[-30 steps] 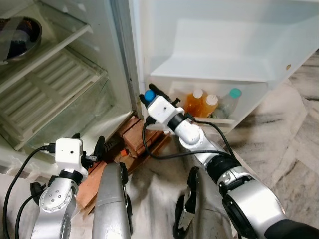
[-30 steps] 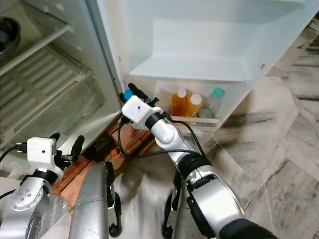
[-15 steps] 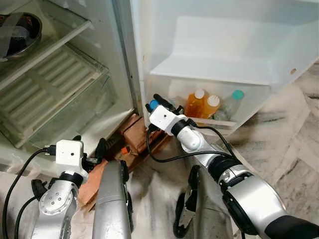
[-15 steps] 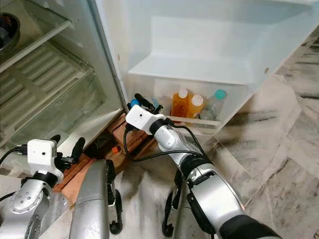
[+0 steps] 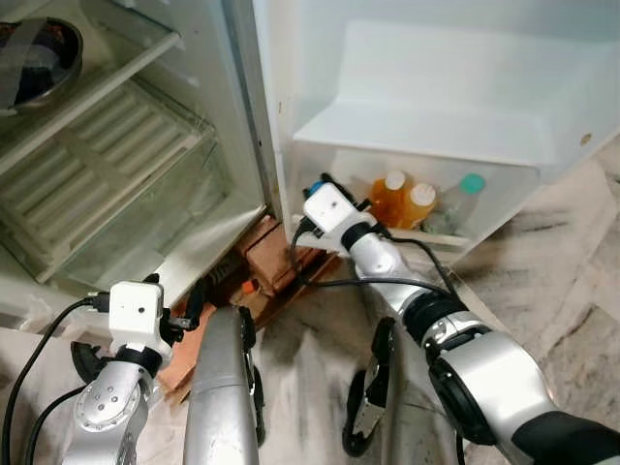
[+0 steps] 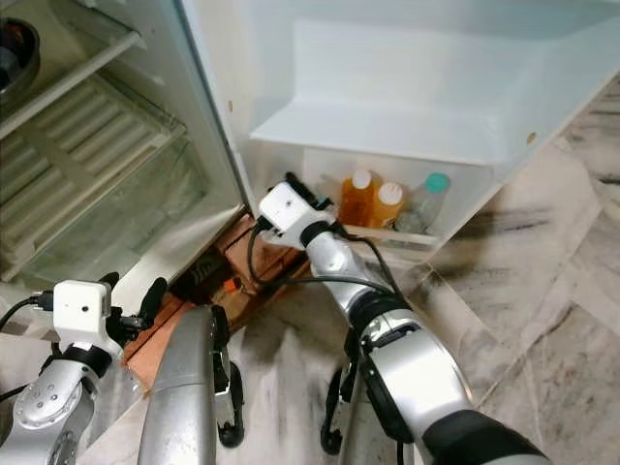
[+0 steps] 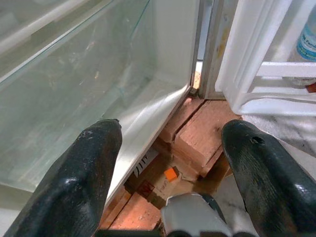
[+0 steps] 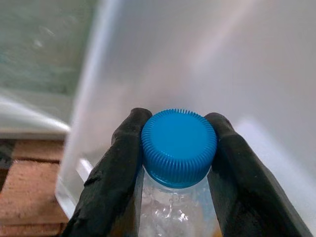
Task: Restocking fridge
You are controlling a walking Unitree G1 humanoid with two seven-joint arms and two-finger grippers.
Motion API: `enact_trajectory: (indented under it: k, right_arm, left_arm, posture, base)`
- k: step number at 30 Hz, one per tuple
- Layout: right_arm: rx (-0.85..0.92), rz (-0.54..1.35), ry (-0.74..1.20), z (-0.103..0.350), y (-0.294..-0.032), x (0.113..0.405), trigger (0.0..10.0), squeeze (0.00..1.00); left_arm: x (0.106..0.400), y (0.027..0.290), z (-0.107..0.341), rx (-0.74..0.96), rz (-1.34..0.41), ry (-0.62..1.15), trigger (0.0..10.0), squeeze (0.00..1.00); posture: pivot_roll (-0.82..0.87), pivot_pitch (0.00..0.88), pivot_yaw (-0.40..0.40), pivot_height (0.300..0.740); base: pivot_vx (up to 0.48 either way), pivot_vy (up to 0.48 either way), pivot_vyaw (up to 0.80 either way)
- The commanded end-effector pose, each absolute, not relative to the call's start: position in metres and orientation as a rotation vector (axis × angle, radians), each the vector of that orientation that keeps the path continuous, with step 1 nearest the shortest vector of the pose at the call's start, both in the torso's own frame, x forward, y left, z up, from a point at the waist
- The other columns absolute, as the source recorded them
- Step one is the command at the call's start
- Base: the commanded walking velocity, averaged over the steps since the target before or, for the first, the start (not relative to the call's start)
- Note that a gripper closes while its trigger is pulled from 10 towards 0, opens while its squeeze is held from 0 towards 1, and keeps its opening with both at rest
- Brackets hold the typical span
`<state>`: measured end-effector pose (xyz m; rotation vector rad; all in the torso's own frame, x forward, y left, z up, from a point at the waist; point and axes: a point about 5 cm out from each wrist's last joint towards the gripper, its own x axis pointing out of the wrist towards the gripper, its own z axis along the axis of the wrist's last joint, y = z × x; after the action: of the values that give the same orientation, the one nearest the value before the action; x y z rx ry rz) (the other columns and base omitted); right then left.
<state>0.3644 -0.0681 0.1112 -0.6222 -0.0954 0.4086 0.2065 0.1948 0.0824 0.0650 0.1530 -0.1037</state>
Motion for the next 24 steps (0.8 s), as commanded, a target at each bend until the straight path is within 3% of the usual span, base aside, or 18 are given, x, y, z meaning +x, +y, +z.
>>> enact_trajectory:
  k: [1,9,10,24]
  right_arm:
    - [-0.621,0.372,0.031,0.091,-0.082,0.360,10.0,0.00]
    - [-0.545,0.276,0.117,0.097,-0.097,0.370,10.0,0.00]
    - [-0.518,0.263,0.136,0.098,-0.100,0.372,10.0,1.00]
    - [-0.435,0.304,0.038,0.138,-0.097,0.389,10.0,1.00]
  left_arm:
    - [0.201,0.196,0.080,0.071,-0.107,0.179,10.0,0.00]
    - [0.202,0.196,0.078,0.078,-0.115,0.194,10.0,0.00]
    - [0.203,0.196,0.078,0.079,-0.116,0.196,10.0,0.00]
    - [0.222,0.199,0.078,0.111,-0.094,0.186,10.0,0.00]
  posture:
    - [0.31,0.342,0.020,0.576]
    - [0.30,0.339,0.023,0.576]
    - [0.30,0.334,0.022,0.576]
    - [0.28,0.274,-0.008,0.576]
  base:
    - [0.000,0.000,0.00]
    - [0.000,0.000,0.00]
    - [0.000,0.000,0.00]
    - [0.000,0.000,0.00]
